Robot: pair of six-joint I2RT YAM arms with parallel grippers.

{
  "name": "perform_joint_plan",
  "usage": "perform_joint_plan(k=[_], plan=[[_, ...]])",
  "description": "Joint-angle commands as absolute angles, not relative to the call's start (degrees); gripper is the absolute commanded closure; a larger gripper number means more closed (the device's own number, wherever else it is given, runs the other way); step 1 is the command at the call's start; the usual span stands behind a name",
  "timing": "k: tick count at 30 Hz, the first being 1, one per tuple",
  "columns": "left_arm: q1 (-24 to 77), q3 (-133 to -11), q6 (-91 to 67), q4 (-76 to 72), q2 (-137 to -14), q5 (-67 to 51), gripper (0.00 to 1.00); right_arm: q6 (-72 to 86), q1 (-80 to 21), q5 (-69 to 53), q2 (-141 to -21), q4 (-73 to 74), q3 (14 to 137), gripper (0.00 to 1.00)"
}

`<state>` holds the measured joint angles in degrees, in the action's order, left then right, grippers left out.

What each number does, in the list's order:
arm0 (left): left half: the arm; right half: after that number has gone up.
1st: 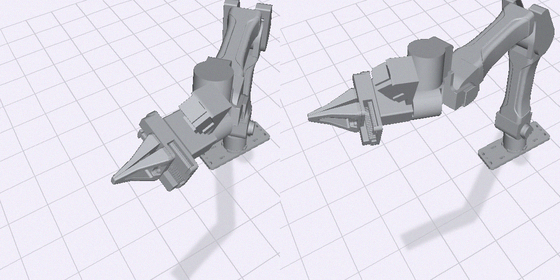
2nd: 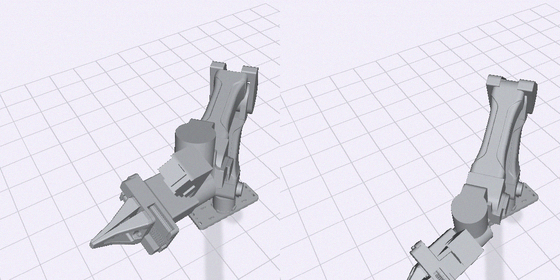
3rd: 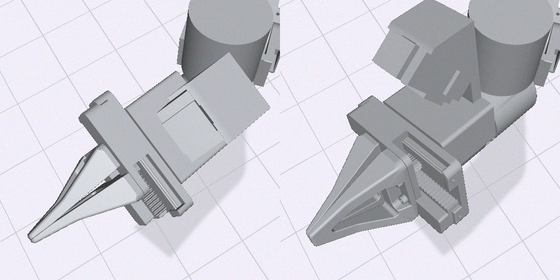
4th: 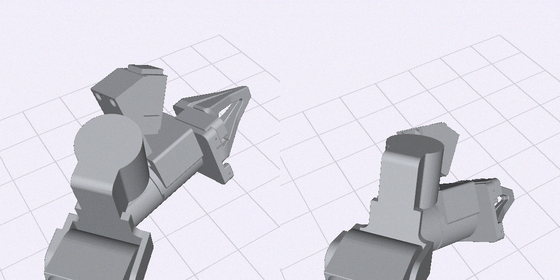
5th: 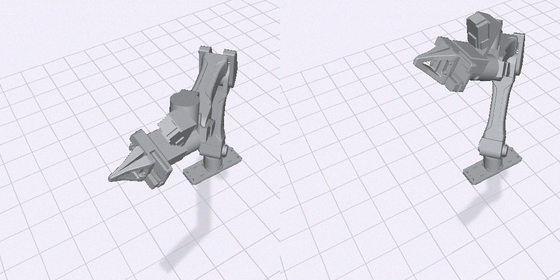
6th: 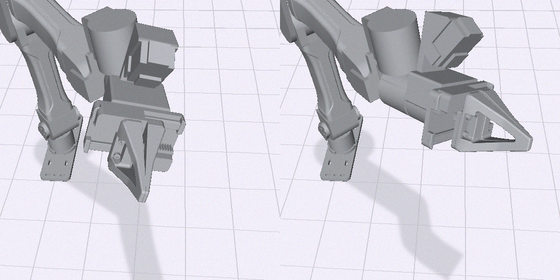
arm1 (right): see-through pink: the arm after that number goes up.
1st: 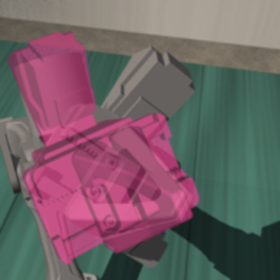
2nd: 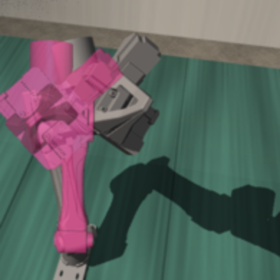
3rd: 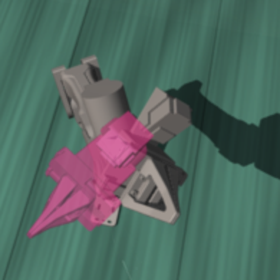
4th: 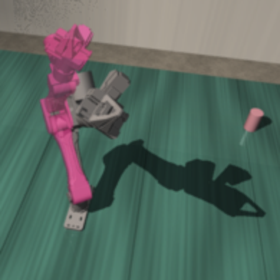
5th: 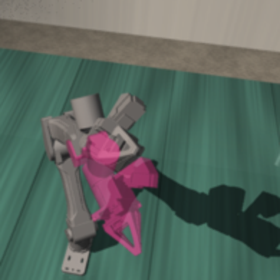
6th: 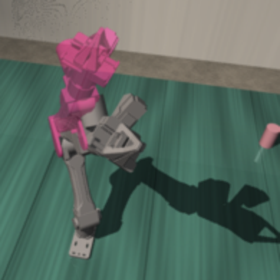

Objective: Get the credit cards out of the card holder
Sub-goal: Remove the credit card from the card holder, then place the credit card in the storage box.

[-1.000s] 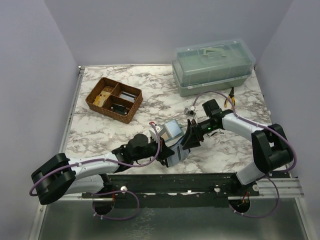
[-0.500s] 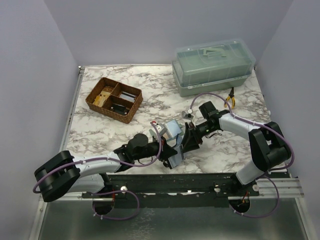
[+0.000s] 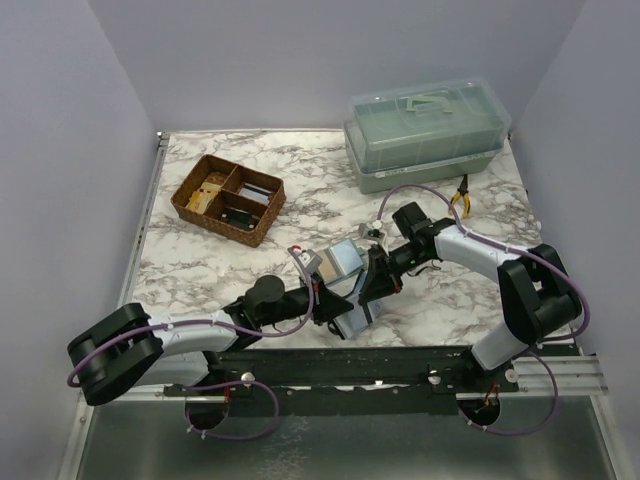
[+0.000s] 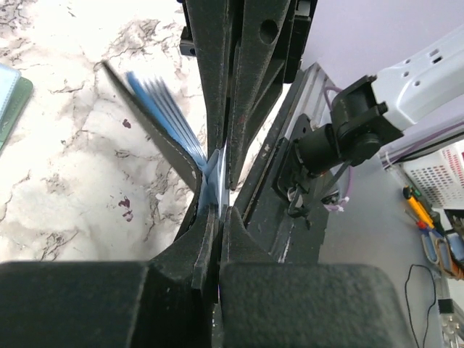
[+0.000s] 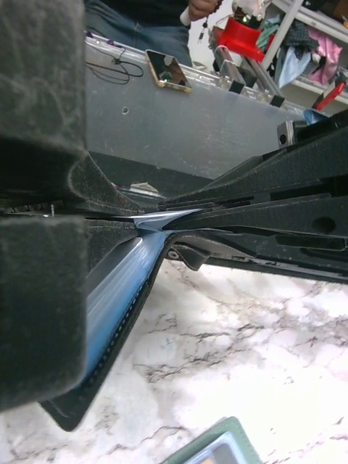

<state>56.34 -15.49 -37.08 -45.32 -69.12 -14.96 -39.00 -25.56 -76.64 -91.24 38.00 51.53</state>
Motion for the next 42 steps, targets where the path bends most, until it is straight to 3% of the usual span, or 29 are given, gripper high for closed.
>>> perform_joint_plan(k=[1, 13, 29, 37, 42], plan=[[55.1, -10.0, -40.9, -47.8, -63.2, -14.2, 1.0, -41.2, -25.6, -77.3, -91.2, 40.7, 53.2, 1.0], [54.9, -4.7, -42.9, -46.2, -52.9, -14.9, 1.0, -50.4, -25.6, -82.1, -95.1, 51.6, 56.7, 1.0], [53.7, -3.6, -48.0, -41.9, -52.4, -10.4, 1.0, -40.0, -25.1, -77.1, -93.9, 44.5, 56.5, 1.0], [53.6, -13.8, -50.1, -40.6, -58.5, -14.3, 1.0, -37.5, -15.5, -76.7, -88.4, 45.7, 58.9, 1.0], [53.5, -23.3, -49.9, -40.8, -68.9, -18.8, 1.0, -26.4, -5.5, -73.1, -80.8, 35.6, 56.0, 1.0]])
